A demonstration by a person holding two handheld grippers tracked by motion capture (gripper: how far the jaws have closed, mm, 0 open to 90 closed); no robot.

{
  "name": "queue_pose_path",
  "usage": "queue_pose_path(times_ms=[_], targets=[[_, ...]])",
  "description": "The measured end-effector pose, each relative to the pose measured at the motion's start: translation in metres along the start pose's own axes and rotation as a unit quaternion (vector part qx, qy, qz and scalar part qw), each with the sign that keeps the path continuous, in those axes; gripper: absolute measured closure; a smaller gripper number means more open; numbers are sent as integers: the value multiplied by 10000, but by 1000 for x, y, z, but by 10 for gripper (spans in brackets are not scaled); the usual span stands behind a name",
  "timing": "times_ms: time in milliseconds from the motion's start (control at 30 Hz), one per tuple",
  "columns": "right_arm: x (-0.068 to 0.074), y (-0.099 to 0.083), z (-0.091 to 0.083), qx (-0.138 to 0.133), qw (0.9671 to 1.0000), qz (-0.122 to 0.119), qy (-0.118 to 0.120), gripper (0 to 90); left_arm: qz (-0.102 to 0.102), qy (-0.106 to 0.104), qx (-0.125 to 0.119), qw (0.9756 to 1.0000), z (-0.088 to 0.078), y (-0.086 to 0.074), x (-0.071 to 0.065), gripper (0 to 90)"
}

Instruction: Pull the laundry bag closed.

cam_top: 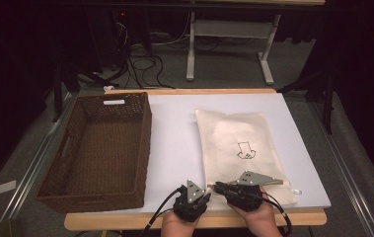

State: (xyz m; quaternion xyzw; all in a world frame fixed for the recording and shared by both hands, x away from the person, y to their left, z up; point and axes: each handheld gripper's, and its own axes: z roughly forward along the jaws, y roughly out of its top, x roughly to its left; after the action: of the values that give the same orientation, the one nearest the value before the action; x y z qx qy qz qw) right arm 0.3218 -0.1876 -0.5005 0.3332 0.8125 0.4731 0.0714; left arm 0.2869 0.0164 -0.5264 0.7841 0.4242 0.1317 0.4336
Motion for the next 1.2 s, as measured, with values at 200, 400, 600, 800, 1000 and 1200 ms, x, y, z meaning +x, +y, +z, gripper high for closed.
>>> queue_pose_path(times_ms=[200, 400, 600, 800, 1000, 1200], targets=[[0, 0, 0, 15, 10000, -10, 5, 821, -225, -80, -117, 9996, 2, 3, 7, 645], [-1, 0, -1, 70, 10000, 11, 5, 822, -193, -151, -173, 9995, 2, 5, 6, 825], [-3, -6, 6, 314, 9995, 45, 1, 820, -208, -135, -234, 9994, -1, 5, 7, 834], [-3, -8, 7, 449, 9990, 35, -14, 791, -208, -101, -271, 9994, -2, 5, 7, 832], [-2, -9, 8, 403, 9992, 51, -9, 790, -182, -81, -245, 9995, -2, 5, 8, 832], [0, -4, 1, 172, 9998, 12, 25, 829, -145, -49, -204, 9997, -1, 4, 7, 831]])
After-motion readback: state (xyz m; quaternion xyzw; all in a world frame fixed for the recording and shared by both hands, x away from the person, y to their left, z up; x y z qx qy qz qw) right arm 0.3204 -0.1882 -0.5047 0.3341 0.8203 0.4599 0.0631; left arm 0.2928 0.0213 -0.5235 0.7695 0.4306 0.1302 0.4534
